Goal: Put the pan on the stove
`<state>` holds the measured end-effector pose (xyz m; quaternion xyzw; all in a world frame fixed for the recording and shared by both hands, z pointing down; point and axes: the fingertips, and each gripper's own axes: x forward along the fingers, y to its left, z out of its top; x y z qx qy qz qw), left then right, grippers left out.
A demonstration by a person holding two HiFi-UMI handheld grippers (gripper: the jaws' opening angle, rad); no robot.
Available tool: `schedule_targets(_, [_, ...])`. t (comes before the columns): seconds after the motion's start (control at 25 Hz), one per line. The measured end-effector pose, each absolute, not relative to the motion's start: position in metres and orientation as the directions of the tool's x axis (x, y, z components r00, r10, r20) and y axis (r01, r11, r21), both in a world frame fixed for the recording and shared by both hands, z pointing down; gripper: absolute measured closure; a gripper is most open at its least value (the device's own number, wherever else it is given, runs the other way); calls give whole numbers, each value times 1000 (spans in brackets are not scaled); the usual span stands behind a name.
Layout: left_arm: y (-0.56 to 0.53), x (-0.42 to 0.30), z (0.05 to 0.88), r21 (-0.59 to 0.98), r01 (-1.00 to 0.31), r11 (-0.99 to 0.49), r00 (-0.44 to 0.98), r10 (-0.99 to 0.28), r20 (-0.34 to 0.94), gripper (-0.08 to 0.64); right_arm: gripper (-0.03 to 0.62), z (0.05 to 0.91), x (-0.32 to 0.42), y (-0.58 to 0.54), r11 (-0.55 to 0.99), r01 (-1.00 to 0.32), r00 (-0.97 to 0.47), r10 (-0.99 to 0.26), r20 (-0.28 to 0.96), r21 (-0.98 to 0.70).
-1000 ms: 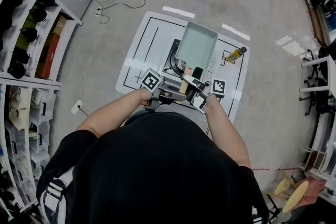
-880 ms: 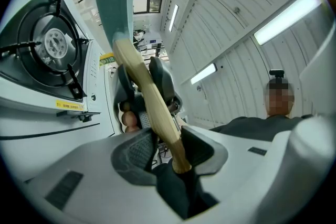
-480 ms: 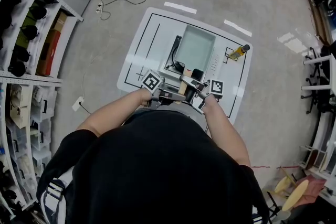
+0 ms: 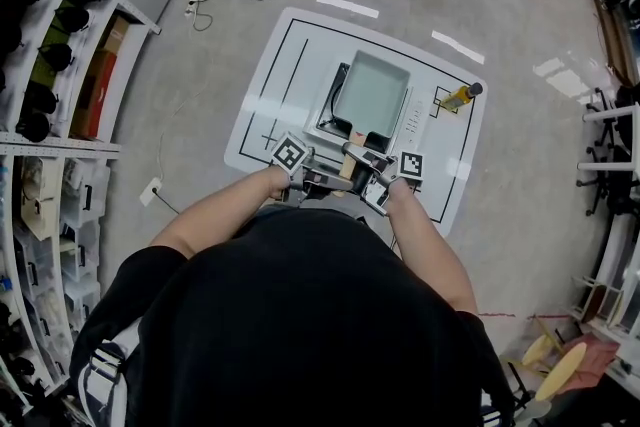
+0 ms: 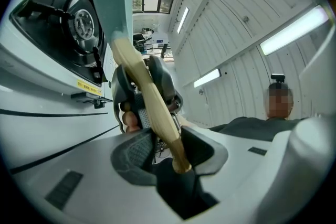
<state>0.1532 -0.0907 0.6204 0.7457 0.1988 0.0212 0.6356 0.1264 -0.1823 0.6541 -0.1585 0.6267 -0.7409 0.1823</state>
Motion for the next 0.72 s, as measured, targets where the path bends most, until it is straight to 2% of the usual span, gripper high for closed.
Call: schedule_targets(0.72, [-87, 148, 642, 965, 250, -73, 914, 346, -211, 413, 477, 679, 121, -178, -188, 50, -888, -458, 43, -981])
